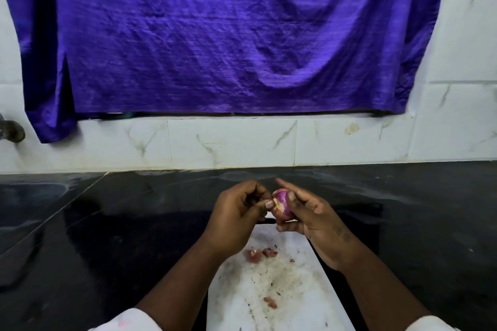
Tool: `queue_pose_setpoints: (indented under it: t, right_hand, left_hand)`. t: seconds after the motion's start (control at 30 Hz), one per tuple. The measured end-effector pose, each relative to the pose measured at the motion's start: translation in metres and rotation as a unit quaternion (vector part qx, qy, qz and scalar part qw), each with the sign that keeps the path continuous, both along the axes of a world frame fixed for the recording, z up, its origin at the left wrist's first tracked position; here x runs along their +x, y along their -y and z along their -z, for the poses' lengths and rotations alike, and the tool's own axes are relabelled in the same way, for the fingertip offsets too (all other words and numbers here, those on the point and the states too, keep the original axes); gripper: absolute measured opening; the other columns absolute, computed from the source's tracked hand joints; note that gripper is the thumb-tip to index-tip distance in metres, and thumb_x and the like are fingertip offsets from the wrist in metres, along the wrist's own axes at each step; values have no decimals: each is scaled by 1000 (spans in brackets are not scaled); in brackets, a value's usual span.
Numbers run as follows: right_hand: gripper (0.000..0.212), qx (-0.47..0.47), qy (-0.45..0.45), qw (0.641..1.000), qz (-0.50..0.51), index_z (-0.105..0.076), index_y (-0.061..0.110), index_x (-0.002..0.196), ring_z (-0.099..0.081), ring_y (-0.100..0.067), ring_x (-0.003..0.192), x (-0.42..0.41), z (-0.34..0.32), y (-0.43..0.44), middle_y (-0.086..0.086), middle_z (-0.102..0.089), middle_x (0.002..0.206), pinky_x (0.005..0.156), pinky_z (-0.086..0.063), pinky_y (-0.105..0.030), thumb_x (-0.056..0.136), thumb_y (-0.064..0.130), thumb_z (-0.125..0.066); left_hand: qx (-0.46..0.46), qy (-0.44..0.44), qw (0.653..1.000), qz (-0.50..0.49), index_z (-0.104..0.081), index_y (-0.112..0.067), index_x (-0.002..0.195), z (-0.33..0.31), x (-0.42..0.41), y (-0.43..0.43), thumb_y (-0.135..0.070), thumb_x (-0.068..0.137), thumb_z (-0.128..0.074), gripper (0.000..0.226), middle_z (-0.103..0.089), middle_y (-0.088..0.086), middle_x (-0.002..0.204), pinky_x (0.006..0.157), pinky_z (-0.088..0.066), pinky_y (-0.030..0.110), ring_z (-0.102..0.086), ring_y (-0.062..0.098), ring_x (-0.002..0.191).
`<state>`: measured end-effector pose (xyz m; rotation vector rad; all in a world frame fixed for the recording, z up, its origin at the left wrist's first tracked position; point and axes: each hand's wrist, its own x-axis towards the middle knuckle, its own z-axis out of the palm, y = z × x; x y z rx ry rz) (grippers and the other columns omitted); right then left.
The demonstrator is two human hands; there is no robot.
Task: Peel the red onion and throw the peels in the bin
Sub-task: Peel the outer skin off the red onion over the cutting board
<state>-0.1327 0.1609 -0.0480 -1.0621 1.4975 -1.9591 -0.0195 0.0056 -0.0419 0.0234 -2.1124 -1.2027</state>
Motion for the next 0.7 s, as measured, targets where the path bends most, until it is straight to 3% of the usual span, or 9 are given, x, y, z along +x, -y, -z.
queue_pose_setpoints:
  t: [0.13, 0.2, 0.37, 0.43, 0.53, 0.63, 0.7]
  right_hand:
    - [44, 6, -21, 1000, 14, -68, 21, 131, -68, -21, 85, 0, 0, 1, -13, -75, 115, 74, -59, -35, 90, 37, -62]
    - [43, 6, -26, 999, 21, -68, 21, 130, -67, -21, 84, -2, 0, 0, -13, -74, 114, 73, -58, -33, 90, 37, -62]
    - [50, 26, -42, 999, 9, -66, 20, 133, -64, -20, 81, -1, 1, 0, -14, -74, 109, 75, -59, -31, 85, 35, -68]
    - [56, 28, -47, 998, 8, -68, 18, 130, -65, -19, 80, -2, 2, 0, -11, -75, 105, 74, -59, -30, 81, 45, -75]
    - [72, 8, -49, 999, -1, -72, 17, 123, -65, -19, 79, -2, 3, 0, -7, -75, 103, 73, -58, -31, 68, 62, -83]
    - [73, -14, -41, 999, 8, -73, 15, 120, -64, -18, 78, -2, 4, 3, -6, -74, 103, 71, -58, -31, 64, 61, -85]
    - [68, -27, -43, 999, 15, -73, 15, 121, -64, -15, 79, -2, 6, 5, -4, -73, 102, 70, -57, -29, 69, 58, -84]
  left_hand:
    - [-103, 56, 993, -25, -60, -23, 105, -3, 5, -5, -27, 105, -61, 3, -66, -11, 93, 66, -51, 13, -65, -2, 84]
    - [-207, 100, 972, -43, -51, -31, 106, -2, 6, -5, -42, 108, -50, 11, -61, -16, 96, 64, -42, 11, -60, -9, 85]
    - [-332, 113, 934, -68, -44, -41, 99, -4, 9, -1, -39, 109, -46, 11, -59, -18, 88, 62, -35, 20, -53, 2, 76]
    - [-336, 104, 934, -65, -49, -40, 94, -6, 9, 0, -32, 108, -52, 17, -54, -23, 75, 60, -31, 14, -55, -5, 71]
    - [-279, 69, 958, -15, -67, -24, 91, -5, 7, 5, -28, 107, -58, 19, -60, -28, 73, 62, -34, 6, -60, -17, 73]
    - [-256, 31, 966, 4, -71, -16, 91, -5, 6, 5, -23, 108, -59, 22, -61, -19, 73, 64, -36, 5, -61, -7, 68]
    - [-239, 20, 971, 0, -65, -21, 82, -6, 6, 4, -18, 107, -59, 26, -54, -19, 67, 61, -36, 3, -56, -2, 61]
